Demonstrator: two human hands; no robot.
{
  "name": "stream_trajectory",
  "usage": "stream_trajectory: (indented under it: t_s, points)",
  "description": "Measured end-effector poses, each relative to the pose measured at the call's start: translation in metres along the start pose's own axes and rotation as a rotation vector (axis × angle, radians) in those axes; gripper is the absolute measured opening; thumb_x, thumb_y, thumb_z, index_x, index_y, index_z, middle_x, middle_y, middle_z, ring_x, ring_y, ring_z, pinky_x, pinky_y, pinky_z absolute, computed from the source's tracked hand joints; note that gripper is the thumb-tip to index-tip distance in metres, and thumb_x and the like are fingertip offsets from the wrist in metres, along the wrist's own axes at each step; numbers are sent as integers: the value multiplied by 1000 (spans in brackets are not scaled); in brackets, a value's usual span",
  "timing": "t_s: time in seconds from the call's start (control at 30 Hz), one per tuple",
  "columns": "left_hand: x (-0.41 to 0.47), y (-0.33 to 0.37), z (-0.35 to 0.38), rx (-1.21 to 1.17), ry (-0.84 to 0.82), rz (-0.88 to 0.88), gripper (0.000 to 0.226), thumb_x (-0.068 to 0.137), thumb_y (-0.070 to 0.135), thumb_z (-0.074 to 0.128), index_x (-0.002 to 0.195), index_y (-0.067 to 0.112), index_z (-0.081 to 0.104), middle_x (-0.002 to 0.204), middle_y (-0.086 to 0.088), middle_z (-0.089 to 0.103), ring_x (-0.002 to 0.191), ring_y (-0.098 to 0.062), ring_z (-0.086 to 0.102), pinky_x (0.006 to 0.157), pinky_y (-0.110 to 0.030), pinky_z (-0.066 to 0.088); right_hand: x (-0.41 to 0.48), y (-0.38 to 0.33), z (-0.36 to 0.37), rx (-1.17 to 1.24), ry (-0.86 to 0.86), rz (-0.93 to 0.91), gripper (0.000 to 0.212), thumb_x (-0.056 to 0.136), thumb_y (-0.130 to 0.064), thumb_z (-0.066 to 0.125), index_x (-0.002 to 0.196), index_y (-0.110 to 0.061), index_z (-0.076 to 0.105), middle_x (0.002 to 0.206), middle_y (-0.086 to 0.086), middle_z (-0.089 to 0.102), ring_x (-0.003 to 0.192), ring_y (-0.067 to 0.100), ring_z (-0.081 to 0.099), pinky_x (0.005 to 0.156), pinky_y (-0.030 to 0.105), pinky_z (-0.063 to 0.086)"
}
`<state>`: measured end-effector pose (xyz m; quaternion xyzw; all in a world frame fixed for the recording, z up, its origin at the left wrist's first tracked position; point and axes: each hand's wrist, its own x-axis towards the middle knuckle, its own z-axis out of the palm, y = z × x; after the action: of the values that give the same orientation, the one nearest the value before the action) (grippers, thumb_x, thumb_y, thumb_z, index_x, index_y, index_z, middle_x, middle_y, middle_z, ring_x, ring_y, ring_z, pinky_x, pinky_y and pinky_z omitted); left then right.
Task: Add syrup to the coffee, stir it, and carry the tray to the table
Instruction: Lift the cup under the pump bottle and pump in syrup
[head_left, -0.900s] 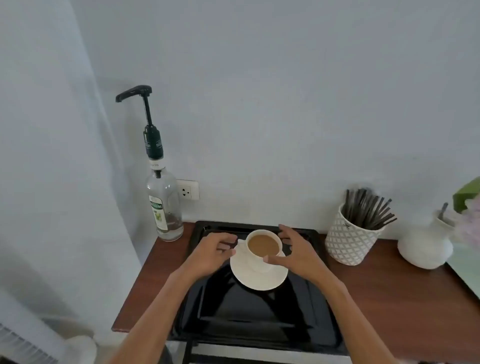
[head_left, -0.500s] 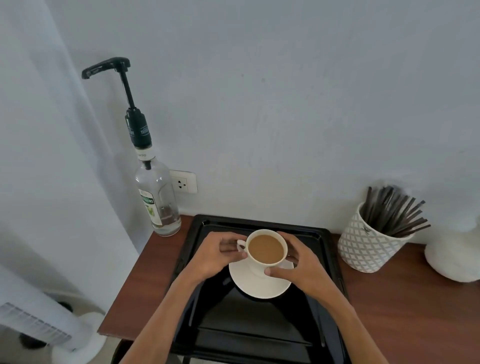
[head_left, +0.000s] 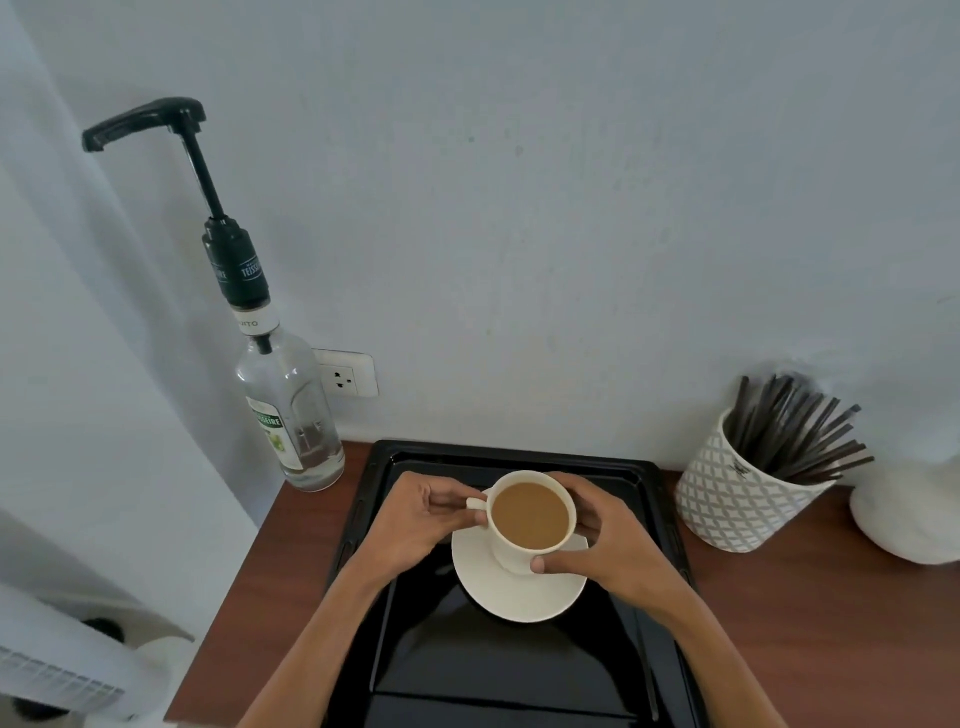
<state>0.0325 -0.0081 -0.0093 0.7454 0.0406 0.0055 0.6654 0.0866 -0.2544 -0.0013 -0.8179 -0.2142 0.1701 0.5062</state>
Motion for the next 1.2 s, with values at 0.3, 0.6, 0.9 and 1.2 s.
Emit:
stream_trajectory:
  t_s: [0.3, 0.6, 0.9, 1.2]
  points:
    - [-13, 10, -2, -132, 119, 33, 18, 81, 1, 79, 100, -1, 80, 96, -14, 81, 92, -27, 78, 83, -29, 62, 6, -22, -1, 2, -12, -64, 80, 57, -23, 100, 127, -36, 63, 123, -11, 72, 117, 12, 67, 105, 38, 54]
    - [-34, 30, -10, -184, 213, 100, 19, 83, -2, 76, 101, -4, 79, 97, -15, 81, 93, -28, 79, 82, -29, 62, 10, -49, 0, -9, -73, -138, 76, 59, -29, 99, 126, -35, 64, 123, -13, 71, 116, 11, 67, 103, 36, 55]
    - [-62, 53, -26, -176, 318, 110, 19, 85, 8, 76, 102, 3, 80, 98, -14, 81, 95, -31, 78, 88, -40, 63, 12, -88, 5, 18, -143, -222, 67, 62, -26, 97, 120, -36, 67, 118, -12, 74, 112, 12, 69, 97, 35, 58]
    - [-88, 80, -59, -228, 415, 158, 16, 89, 4, 70, 102, 0, 80, 96, -16, 81, 95, -32, 77, 81, -27, 63, 18, -135, 33, 35, -185, -276, 65, 61, -37, 92, 120, -40, 64, 117, -17, 72, 112, 9, 68, 84, 21, 58]
